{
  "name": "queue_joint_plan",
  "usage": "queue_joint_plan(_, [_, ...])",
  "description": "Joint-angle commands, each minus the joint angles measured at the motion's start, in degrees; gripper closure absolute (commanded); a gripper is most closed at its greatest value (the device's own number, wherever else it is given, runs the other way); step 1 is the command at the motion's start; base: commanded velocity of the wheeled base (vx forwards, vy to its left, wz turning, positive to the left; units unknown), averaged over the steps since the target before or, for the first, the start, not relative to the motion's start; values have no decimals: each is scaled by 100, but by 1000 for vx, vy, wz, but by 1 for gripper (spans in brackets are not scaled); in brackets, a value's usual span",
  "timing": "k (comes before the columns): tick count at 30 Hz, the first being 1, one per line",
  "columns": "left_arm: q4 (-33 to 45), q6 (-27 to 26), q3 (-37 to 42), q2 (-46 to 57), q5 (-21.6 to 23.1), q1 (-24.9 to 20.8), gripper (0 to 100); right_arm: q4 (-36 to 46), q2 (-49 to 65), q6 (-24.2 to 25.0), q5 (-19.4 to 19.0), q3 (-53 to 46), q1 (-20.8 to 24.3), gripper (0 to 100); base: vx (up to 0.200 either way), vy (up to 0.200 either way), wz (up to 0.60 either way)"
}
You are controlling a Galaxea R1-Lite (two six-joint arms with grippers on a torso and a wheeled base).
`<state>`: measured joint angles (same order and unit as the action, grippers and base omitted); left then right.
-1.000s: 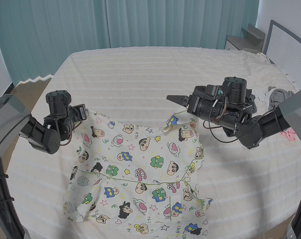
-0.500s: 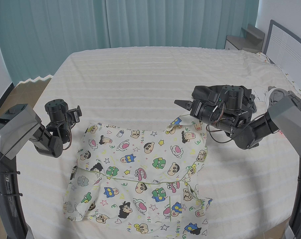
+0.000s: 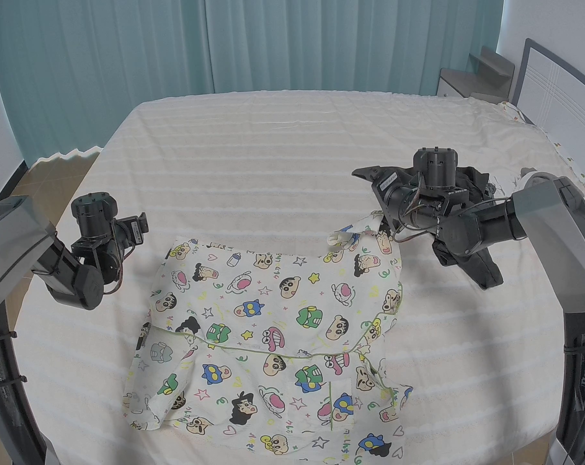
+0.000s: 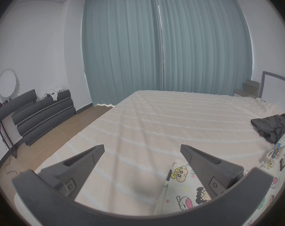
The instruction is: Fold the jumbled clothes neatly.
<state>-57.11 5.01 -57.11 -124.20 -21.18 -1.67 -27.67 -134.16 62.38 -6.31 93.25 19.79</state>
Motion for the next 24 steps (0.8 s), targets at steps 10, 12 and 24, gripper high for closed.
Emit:
queue_joint_plan(10, [2767,1617,482,2172,1696,9,0,2257,-603,1707,-274,2135,-528,0,0,0,0])
queue_joint_plan(12, [2785,1670,578,2224,1731,18,0,2846,-805,1760,-274,2135,-546,0,0,0,0])
queue_joint_plan(24, [2820,1714,2222,2884,2601,-255,0,4789,338,987,-713,2048,-572,0,0,0,0])
